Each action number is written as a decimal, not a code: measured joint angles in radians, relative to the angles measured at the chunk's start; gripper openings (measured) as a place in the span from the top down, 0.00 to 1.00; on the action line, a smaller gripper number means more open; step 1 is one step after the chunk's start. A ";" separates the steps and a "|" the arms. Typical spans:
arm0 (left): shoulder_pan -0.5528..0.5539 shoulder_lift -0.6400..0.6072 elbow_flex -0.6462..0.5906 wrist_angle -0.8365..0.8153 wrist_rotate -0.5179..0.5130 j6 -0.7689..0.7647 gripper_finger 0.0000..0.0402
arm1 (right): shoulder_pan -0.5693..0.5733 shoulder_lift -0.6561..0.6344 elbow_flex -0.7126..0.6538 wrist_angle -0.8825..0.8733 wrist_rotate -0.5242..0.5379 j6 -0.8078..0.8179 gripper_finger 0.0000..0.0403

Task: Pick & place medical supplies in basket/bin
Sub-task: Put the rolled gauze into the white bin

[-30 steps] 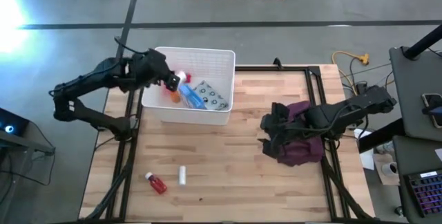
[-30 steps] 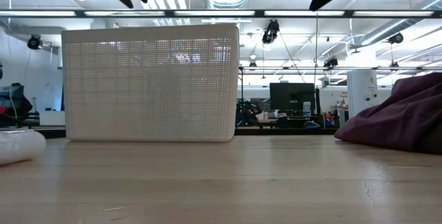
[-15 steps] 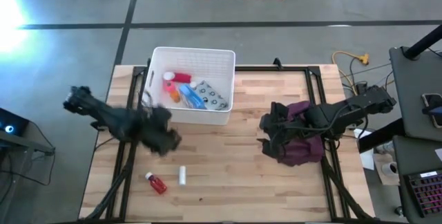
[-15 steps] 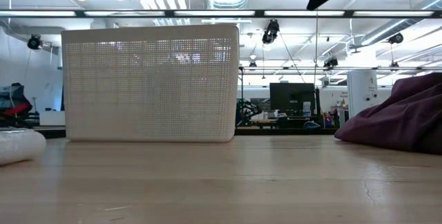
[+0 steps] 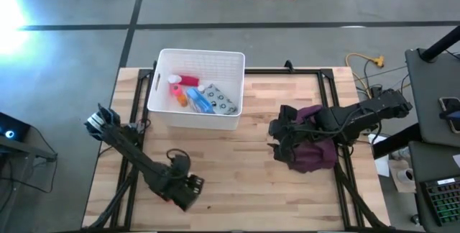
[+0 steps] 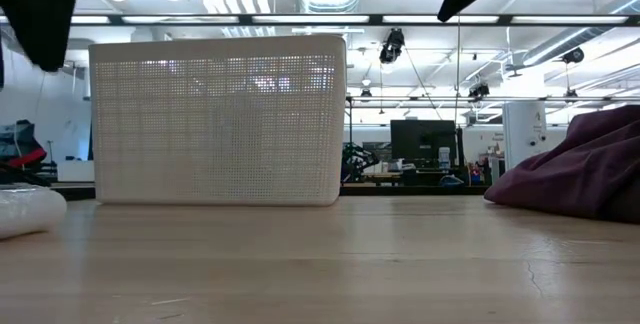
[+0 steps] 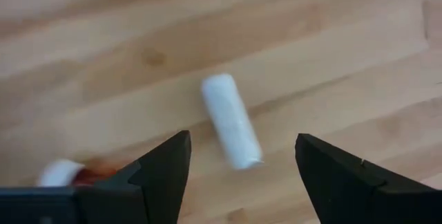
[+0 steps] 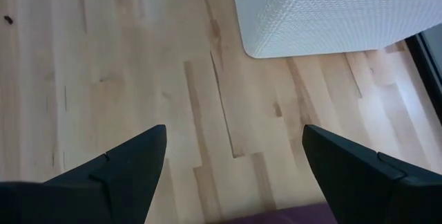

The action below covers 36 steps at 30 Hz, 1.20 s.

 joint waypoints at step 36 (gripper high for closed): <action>0.023 0.001 -0.163 0.216 -0.042 -0.047 0.93 | -0.003 -0.023 0.002 0.035 0.040 -0.025 0.18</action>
